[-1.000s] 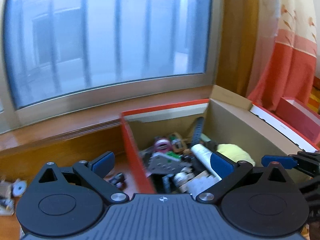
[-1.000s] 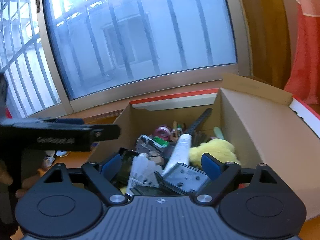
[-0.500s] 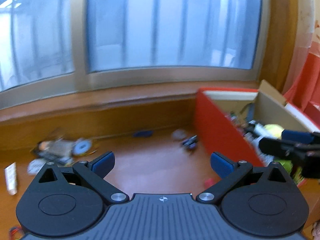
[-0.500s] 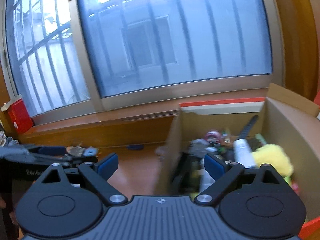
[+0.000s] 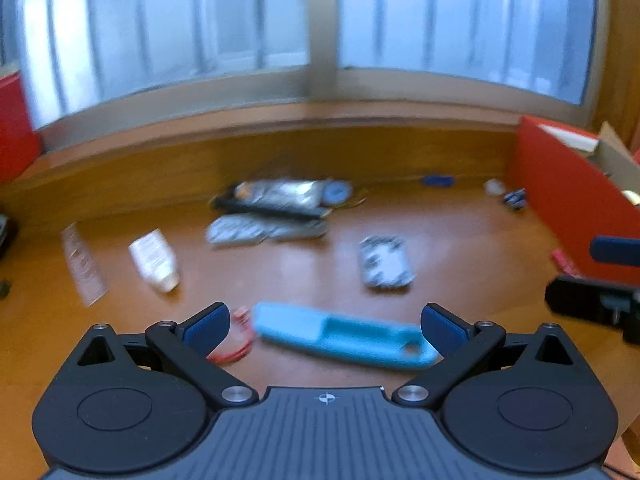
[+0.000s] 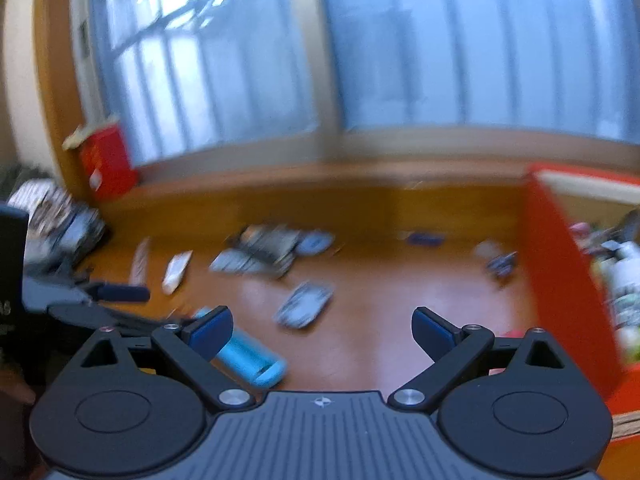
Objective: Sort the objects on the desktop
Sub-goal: 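Move both tools back over the bracelets on the desk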
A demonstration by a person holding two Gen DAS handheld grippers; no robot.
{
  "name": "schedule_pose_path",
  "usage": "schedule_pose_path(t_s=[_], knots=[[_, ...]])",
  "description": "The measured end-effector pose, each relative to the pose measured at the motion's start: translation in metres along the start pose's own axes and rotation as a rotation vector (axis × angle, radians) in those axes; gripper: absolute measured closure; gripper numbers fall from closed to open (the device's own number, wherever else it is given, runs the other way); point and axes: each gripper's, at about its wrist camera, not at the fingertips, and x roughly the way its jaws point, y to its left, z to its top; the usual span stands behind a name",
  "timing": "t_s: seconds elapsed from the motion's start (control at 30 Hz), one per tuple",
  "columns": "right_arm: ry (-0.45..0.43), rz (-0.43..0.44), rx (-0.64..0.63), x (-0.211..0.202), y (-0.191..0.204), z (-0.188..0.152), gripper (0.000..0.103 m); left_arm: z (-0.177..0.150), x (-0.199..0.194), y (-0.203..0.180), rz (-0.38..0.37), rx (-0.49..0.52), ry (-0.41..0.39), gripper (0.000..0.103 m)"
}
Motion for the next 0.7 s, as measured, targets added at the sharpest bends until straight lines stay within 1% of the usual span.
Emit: schedule_pose_path(t_s=[0.07,0.13,0.2,0.27,0.37,0.43,0.47,0.5,0.57,0.63,0.7], knots=[[0.033,0.032,-0.016,0.009,0.021,-0.005,0.006,-0.008,-0.001,0.015,0.018,-0.027,0.016,0.000],[0.068,0.078,-0.060,0.019,0.037,-0.006,0.006,-0.015,-0.001,0.027,0.050,-0.050,0.023,0.000],[0.099,0.130,-0.098,0.030,0.048,-0.007,0.006,-0.020,0.000,0.039,0.102,-0.077,0.050,0.000],[0.131,0.177,-0.126,0.043,0.058,-0.006,0.006,-0.022,-0.003,0.047,0.137,-0.099,0.078,0.000],[0.169,0.254,-0.130,0.062,0.065,-0.002,0.006,-0.026,-0.008,0.057,0.179,-0.106,0.072,0.000],[0.170,0.296,-0.144,0.072,0.071,-0.002,0.006,-0.030,-0.011,0.062,0.210,-0.119,0.060,0.000],[0.172,0.307,-0.154,0.078,0.073,-0.003,0.006,-0.033,-0.010,0.066,0.222,-0.139,0.068,0.000],[0.187,0.311,-0.160,0.086,0.075,-0.003,0.006,-0.037,-0.008,0.069,0.232,-0.159,0.077,0.000],[0.226,0.324,-0.157,0.098,0.075,-0.003,0.009,-0.041,-0.006,0.075,0.213,-0.191,0.098,0.000],[0.244,0.356,-0.163,0.105,0.079,-0.002,0.009,-0.045,-0.006,0.082,0.206,-0.203,0.110,0.000],[0.254,0.382,-0.184,0.109,0.084,-0.001,0.009,-0.045,-0.003,0.090,0.219,-0.199,0.127,0.000]])
